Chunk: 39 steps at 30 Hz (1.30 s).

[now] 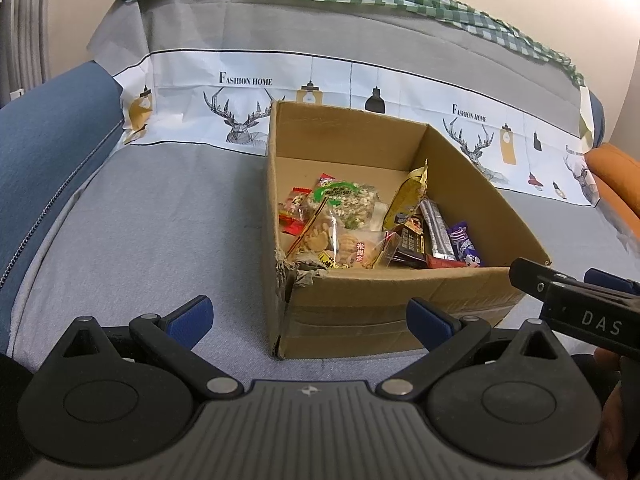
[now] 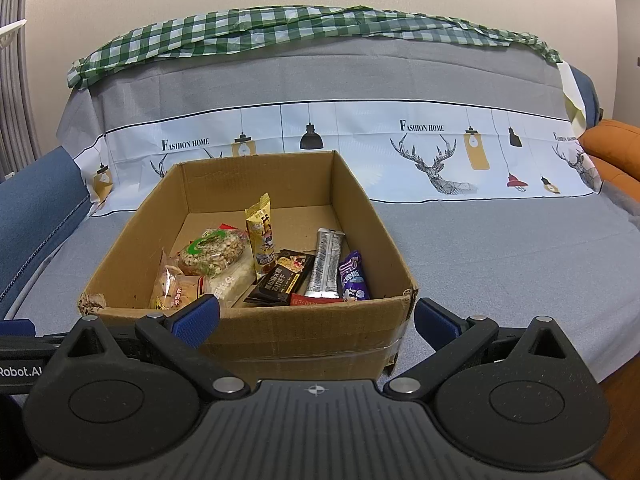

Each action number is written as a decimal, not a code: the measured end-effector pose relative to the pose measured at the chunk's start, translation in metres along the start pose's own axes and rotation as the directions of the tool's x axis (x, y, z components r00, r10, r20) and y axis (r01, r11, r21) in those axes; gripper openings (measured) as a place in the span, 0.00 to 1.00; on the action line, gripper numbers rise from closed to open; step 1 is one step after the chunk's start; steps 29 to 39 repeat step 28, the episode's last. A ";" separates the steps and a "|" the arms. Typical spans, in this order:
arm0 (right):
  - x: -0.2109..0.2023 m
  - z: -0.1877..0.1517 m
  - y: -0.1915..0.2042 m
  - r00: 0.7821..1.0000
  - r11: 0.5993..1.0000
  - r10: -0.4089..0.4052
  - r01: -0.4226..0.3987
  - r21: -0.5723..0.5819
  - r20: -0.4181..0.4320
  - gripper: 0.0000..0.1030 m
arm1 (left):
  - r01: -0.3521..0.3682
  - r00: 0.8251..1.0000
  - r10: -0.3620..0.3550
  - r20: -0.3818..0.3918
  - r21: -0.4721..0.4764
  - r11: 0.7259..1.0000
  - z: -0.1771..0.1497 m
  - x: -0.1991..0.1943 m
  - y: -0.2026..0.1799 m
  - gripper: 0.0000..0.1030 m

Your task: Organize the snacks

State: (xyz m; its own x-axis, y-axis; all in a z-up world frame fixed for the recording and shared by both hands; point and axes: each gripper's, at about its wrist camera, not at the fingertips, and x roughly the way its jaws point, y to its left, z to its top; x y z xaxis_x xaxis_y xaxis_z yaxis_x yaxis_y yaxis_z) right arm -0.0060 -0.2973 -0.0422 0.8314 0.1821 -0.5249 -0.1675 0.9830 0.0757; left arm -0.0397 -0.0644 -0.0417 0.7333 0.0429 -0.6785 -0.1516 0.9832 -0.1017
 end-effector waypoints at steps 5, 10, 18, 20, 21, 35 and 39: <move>0.000 0.000 -0.001 1.000 1.000 0.000 0.000 0.001 0.000 0.99 | 0.007 1.000 -0.007 0.013 0.009 1.000 0.000 -0.002 0.001 1.00; -0.001 0.000 -0.001 1.000 1.000 0.002 -0.002 0.011 0.005 0.99 | 0.012 1.000 -0.012 0.014 0.010 1.000 -0.001 -0.001 0.001 1.00; -0.001 0.001 -0.002 1.000 1.000 0.001 -0.001 0.017 -0.001 0.99 | 0.014 1.000 -0.014 -0.007 0.010 1.000 -0.002 0.009 0.000 1.00; 0.000 0.001 -0.002 1.000 1.000 0.000 0.000 0.019 -0.005 0.99 | 0.013 1.000 -0.013 -0.015 0.012 1.000 -0.002 0.012 -0.001 1.00; 0.001 0.001 -0.002 1.000 1.000 0.001 -0.001 0.019 -0.006 0.99 | 0.012 1.000 -0.012 -0.017 0.012 1.000 -0.003 0.013 -0.002 1.00; 0.005 0.004 -0.006 1.000 0.999 0.006 -0.006 0.049 -0.005 0.99 | 0.026 1.000 -0.025 -0.011 0.042 0.999 0.001 0.017 -0.007 1.00; 0.005 0.004 -0.006 1.000 0.999 0.006 -0.006 0.049 -0.005 0.99 | 0.026 1.000 -0.025 -0.011 0.042 0.999 0.001 0.017 -0.007 1.00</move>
